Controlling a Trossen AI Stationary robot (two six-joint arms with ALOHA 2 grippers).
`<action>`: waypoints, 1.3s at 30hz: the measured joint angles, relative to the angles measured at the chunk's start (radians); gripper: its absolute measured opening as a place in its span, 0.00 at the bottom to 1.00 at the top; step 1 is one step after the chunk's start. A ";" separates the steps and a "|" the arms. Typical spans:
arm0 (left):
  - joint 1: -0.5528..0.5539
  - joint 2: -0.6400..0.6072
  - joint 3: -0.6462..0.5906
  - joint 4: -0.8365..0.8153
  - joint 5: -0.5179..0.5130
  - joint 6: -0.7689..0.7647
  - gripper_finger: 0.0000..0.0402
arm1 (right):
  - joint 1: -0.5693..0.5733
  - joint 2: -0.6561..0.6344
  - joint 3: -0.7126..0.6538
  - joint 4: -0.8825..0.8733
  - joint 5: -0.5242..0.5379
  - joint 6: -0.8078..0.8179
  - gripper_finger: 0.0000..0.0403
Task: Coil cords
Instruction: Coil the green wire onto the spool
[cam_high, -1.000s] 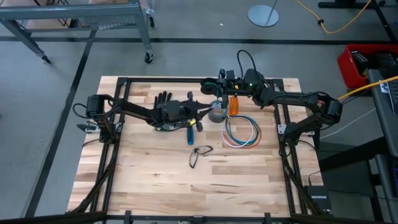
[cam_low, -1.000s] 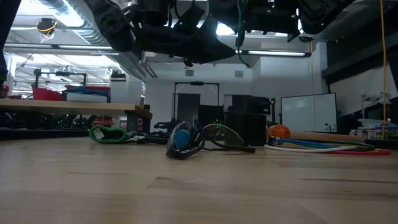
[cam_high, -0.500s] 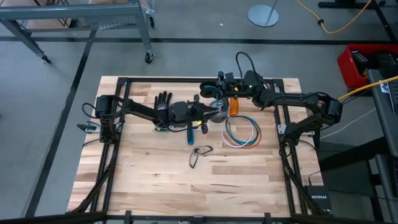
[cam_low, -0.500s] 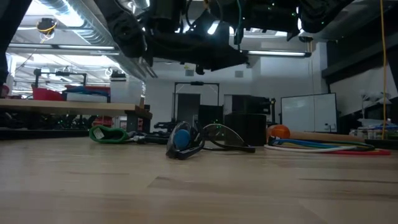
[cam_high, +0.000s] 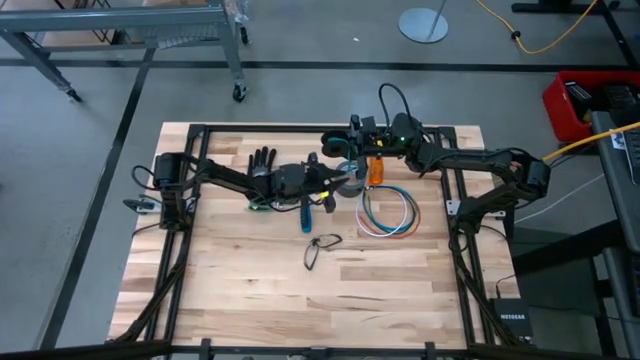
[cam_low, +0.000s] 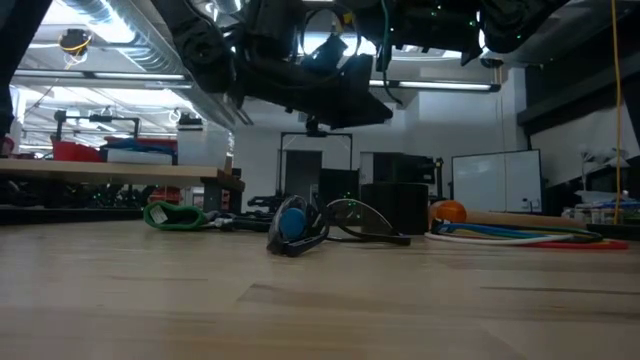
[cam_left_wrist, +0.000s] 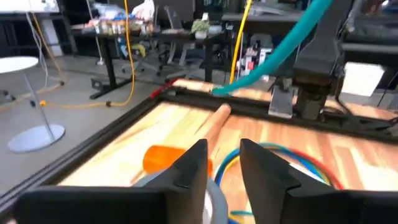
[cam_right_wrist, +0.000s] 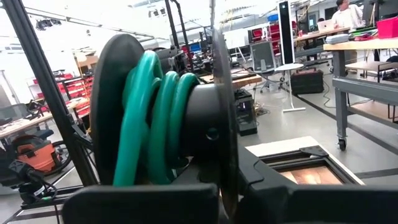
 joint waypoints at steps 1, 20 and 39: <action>0.000 0.000 0.000 -0.015 -0.006 -0.008 0.24 | 0.000 0.000 0.000 0.000 0.000 0.000 0.00; -0.021 0.000 0.000 0.147 -0.013 0.176 0.31 | 0.000 0.000 0.000 0.007 0.000 -0.007 0.00; -0.016 0.000 0.000 0.166 -0.011 0.173 0.08 | 0.000 0.000 0.000 0.023 -0.004 -0.007 0.00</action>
